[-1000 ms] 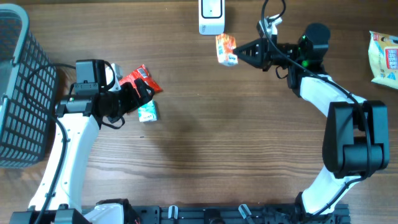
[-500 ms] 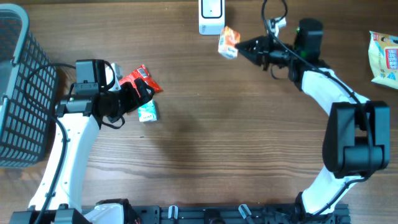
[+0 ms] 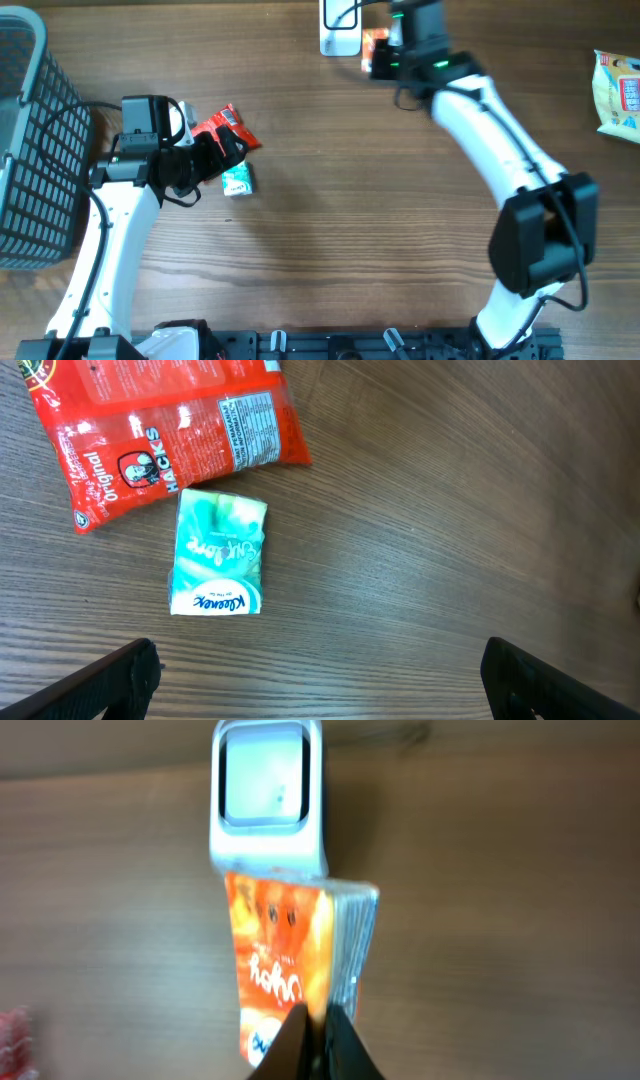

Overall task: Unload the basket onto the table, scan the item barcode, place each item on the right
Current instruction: 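Hold the orange tissue pack in front of the scanner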

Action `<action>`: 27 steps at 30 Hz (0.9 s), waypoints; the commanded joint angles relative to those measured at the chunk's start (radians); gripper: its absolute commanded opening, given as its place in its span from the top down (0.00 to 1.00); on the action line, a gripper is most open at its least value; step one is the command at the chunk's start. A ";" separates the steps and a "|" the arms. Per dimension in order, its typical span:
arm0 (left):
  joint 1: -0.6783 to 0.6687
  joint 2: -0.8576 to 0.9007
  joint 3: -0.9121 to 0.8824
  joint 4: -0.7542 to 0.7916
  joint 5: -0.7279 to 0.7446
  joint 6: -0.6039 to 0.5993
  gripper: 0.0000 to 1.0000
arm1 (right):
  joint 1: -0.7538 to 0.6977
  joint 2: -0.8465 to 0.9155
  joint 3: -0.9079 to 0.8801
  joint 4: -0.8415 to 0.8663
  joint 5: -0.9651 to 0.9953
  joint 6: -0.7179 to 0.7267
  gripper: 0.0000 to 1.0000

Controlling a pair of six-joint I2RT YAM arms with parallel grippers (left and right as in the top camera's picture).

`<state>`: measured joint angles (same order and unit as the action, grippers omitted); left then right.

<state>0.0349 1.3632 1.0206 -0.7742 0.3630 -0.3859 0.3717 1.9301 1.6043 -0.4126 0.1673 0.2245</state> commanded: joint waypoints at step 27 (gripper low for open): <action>0.002 0.008 0.006 0.002 -0.006 0.005 0.00 | 0.122 0.388 0.018 0.845 0.331 -0.833 0.96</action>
<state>0.0349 1.3632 1.0206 -0.7742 0.3634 -0.3859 0.4892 2.3043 1.6127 0.4206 0.5232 -0.5461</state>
